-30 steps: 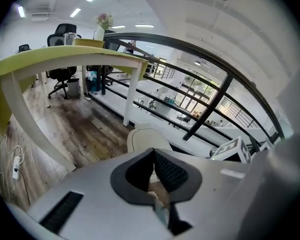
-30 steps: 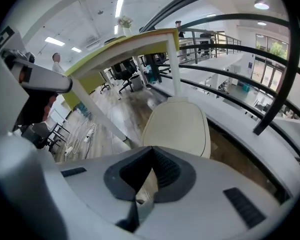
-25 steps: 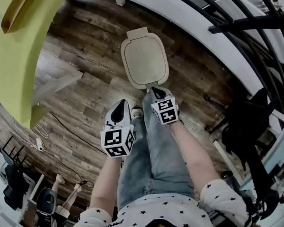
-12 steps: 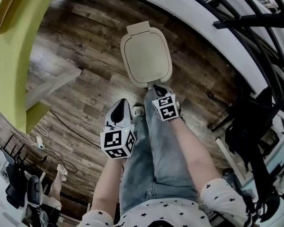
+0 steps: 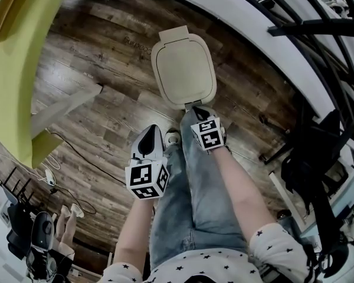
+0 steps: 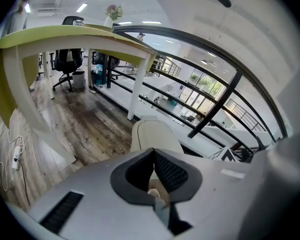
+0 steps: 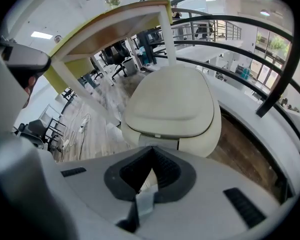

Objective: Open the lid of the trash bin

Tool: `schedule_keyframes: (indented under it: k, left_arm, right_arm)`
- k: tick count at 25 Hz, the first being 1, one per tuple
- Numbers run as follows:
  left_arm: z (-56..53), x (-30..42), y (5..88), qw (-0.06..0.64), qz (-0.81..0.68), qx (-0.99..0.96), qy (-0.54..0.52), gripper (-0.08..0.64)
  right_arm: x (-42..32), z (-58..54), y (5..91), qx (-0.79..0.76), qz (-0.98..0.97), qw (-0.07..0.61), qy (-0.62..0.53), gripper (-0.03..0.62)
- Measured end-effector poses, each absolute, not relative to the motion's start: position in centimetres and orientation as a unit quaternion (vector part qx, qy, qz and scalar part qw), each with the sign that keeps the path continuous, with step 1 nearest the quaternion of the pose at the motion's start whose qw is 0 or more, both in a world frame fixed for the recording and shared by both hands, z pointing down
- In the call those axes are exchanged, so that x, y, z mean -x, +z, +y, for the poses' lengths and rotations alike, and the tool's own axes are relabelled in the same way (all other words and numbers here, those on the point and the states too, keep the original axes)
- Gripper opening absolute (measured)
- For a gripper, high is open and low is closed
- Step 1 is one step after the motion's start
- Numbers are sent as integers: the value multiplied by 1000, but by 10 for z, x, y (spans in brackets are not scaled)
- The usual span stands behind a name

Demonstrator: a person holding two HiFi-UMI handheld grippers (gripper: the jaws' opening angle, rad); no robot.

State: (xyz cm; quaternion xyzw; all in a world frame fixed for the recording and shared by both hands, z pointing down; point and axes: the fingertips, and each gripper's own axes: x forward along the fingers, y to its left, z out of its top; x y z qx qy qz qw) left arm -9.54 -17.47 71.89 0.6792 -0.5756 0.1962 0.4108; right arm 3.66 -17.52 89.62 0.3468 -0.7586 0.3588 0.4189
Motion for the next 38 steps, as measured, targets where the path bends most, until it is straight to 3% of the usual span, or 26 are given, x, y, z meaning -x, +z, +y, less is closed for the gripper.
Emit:
schedule_keyframes:
  k: [23, 38]
  left_arm:
    - [-166, 92, 706, 402, -569, -690, 197, 13]
    - [-134, 88, 663, 384, -559, -706, 205, 12]
  right_arm:
    - [-39, -181, 886, -374, -742, 408, 377, -6]
    - [-42, -170, 803, -419, -756, 360, 351, -6]
